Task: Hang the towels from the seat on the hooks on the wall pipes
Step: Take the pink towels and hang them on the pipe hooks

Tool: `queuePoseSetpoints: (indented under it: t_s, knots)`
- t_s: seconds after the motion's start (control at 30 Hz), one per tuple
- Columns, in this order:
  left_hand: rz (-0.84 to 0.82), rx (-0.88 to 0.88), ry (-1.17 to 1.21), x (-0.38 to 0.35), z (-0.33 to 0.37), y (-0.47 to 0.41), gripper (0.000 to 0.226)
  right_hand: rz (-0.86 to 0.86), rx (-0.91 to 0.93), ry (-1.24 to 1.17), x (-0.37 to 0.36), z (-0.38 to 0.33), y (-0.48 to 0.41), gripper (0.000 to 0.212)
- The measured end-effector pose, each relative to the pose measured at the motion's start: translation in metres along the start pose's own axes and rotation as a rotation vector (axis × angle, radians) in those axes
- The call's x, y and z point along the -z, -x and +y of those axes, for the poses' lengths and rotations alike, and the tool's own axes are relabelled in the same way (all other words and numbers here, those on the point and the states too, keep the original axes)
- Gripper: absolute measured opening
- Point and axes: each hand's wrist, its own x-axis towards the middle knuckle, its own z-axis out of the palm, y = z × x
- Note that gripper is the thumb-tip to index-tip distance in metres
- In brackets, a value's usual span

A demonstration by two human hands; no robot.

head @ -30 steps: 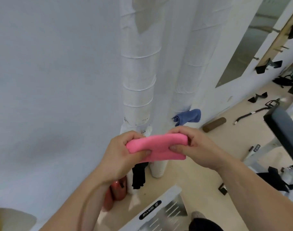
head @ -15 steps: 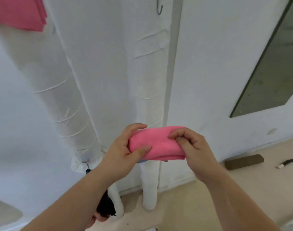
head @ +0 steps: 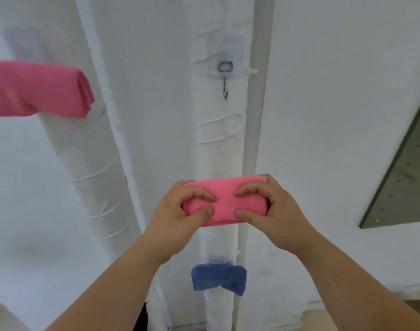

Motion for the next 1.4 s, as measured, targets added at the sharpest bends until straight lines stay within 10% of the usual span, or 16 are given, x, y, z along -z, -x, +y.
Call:
queuePoseSetpoints:
  t_s: [0.47,1.13,1.4]
  knots:
    - [0.175,-0.359,-0.094,0.042,0.118,-0.125,0.037,0.171,0.337,0.02,0.067,-0.101,-0.143,0.04]
    - [0.233,-0.342,-0.187,0.028,0.099,-0.154,0.035,0.217,0.309,0.028,0.065,-0.068,-0.165,0.036]
    - [0.548,-0.634,-0.652,0.018,0.098,-0.146,0.012,0.549,0.558,0.636,0.05,-0.064,-0.15,0.024]
